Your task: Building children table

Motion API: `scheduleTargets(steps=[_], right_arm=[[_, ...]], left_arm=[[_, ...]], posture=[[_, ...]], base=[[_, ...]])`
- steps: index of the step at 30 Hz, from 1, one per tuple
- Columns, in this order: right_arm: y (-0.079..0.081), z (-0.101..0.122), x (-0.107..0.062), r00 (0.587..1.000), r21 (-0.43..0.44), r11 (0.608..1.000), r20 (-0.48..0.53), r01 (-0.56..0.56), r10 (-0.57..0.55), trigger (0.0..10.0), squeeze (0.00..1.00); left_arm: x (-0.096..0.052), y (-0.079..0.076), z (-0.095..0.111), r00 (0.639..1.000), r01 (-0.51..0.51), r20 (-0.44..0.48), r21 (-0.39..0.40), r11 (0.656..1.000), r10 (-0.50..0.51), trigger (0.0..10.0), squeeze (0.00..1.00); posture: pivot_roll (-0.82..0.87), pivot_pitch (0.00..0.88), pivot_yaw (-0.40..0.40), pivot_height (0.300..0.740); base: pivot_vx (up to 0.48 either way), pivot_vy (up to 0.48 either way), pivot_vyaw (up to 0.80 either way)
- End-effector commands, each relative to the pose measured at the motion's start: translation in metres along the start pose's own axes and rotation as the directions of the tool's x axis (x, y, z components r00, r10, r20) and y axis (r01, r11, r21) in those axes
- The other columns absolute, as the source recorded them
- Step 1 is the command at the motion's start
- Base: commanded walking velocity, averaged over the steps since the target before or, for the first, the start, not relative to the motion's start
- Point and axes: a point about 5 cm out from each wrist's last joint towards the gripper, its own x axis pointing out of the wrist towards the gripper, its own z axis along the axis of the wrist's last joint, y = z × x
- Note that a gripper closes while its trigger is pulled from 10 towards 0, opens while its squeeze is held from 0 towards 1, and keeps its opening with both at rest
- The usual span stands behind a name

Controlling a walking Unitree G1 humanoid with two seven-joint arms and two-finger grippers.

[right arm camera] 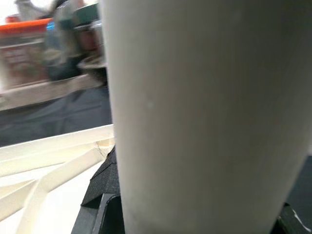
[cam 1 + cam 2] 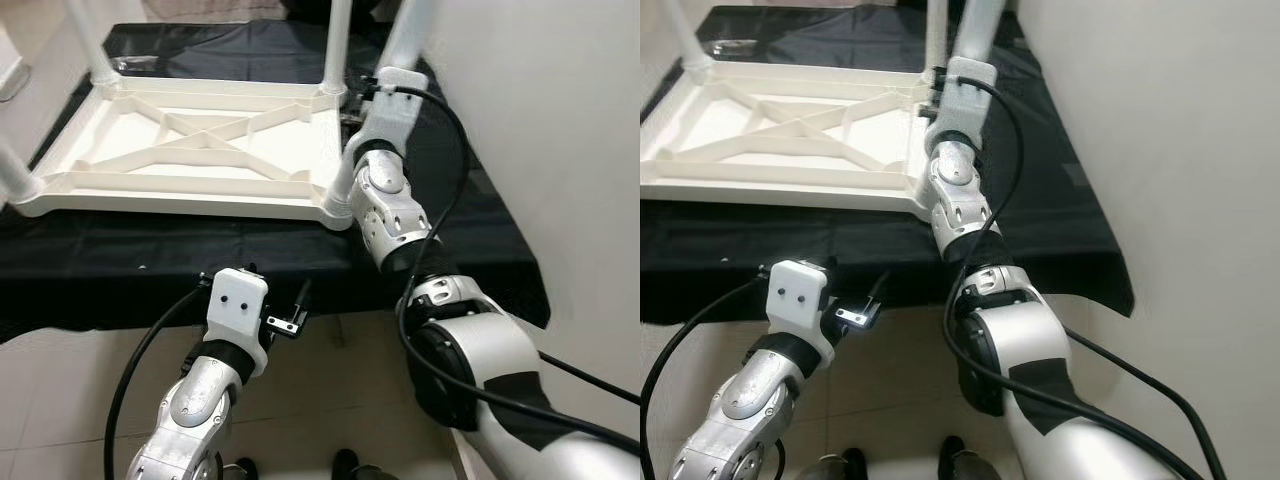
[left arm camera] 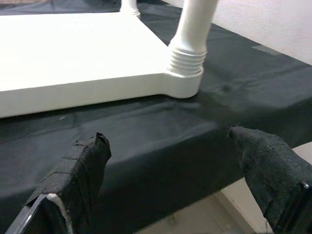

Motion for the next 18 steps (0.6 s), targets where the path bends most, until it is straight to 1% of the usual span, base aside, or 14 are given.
scheduleTargets(steps=[1,2,3,4,5,7,8,9,11,12,13,16,17,18], right_arm=[[-0.025,-0.046,-0.007,0.981,-0.124,0.984,-0.13,0.126,-0.142,10.0,0.0],[-0.025,-0.046,-0.007,0.981,-0.124,0.984,-0.13,0.126,-0.142,10.0,0.0],[-0.022,-0.044,-0.009,0.976,-0.158,0.973,-0.113,0.168,-0.186,10.0,0.0],[-0.022,-0.044,-0.009,0.976,-0.158,0.973,-0.113,0.168,-0.186,10.0,0.0],[-0.02,-0.043,-0.011,0.969,-0.176,0.964,-0.105,0.201,-0.222,10.0,0.0],[-0.016,-0.045,-0.017,0.943,-0.243,0.928,-0.109,0.282,-0.315,10.0,0.0],[-0.015,-0.045,-0.019,0.932,-0.259,0.916,-0.111,0.307,-0.344,10.0,0.0],[-0.015,-0.045,-0.019,0.932,-0.259,0.916,-0.111,0.307,-0.344,10.0,0.0],[-0.016,-0.05,-0.024,0.897,-0.261,0.888,-0.134,0.378,-0.421,10.0,0.0],[-0.019,-0.052,-0.024,0.876,-0.245,0.878,-0.163,0.41,-0.455,10.0,0.0],[-0.019,-0.052,-0.024,0.876,-0.245,0.878,-0.163,0.41,-0.455,10.0,0.0],[-0.028,-0.057,-0.024,0.821,-0.209,0.849,-0.223,0.486,-0.525,10.0,0.0],[-0.028,-0.057,-0.024,0.821,-0.209,0.849,-0.223,0.486,-0.525,10.0,0.0],[-0.033,-0.057,-0.023,0.804,-0.211,0.833,-0.223,0.512,-0.551,10.0,0.0]], left_arm=[[0.0,0.001,-0.003,1.0,-0.004,-0.006,0.004,1.0,0.004,10.0,0.0],[0.0,0.001,-0.003,1.0,-0.004,-0.006,0.004,1.0,0.004,10.0,0.0],[0.0,0.001,-0.002,1.0,-0.005,-0.004,0.005,1.0,0.005,10.0,0.0],[0.0,0.001,-0.002,1.0,-0.005,-0.004,0.005,1.0,0.005,10.0,0.0],[0.0,0.001,-0.002,1.0,-0.007,-0.003,0.006,1.0,0.007,10.0,0.0],[0.0,0.003,-0.002,1.0,-0.013,-0.002,0.009,1.0,0.013,10.0,0.0],[0.0,0.003,-0.002,1.0,-0.015,-0.002,0.01,1.0,0.015,10.0,0.0],[0.0,0.003,-0.002,1.0,-0.015,-0.002,0.01,1.0,0.015,10.0,0.0],[0.0,0.003,-0.002,1.0,-0.017,0.0,0.011,1.0,0.017,10.0,0.0],[0.0,0.003,-0.002,1.0,-0.017,0.0,0.01,1.0,0.017,10.0,0.0],[0.0,0.003,-0.002,1.0,-0.017,0.0,0.01,1.0,0.017,10.0,0.0],[0.001,0.002,-0.002,1.0,-0.016,0.001,0.009,1.0,0.016,10.0,0.0],[0.001,0.002,-0.002,1.0,-0.016,0.001,0.009,1.0,0.016,10.0,0.0],[0.002,0.002,-0.002,1.0,-0.015,0.003,0.008,1.0,0.015,10.0,0.0]], posture=[[0.1,0.275,-0.087,0.74],[0.1,0.275,-0.087,0.74],[0.11,0.275,-0.087,0.74],[0.11,0.275,-0.087,0.74],[0.11,0.274,-0.092,0.74],[0.11,0.276,-0.094,0.74],[0.11,0.276,-0.093,0.74],[0.11,0.276,-0.093,0.74],[0.11,0.277,-0.096,0.74],[0.11,0.275,-0.094,0.74],[0.11,0.275,-0.094,0.74],[0.12,0.273,-0.094,0.74],[0.12,0.273,-0.094,0.74],[0.12,0.274,-0.093,0.74]], base=[[0.0,0.0,0.0],[0.0,0.0,0.0],[0.0,0.0,0.0],[0.0,0.0,0.0],[0.0,0.0,0.0],[0.0,0.0,0.0],[0.0,0.0,0.0],[0.0,0.0,0.0],[0.0,0.0,0.0],[0.0,0.0,0.0],[0.0,0.0,0.0],[0.0,0.0,0.0],[0.0,0.0,0.0],[0.0,0.0,0.0]])
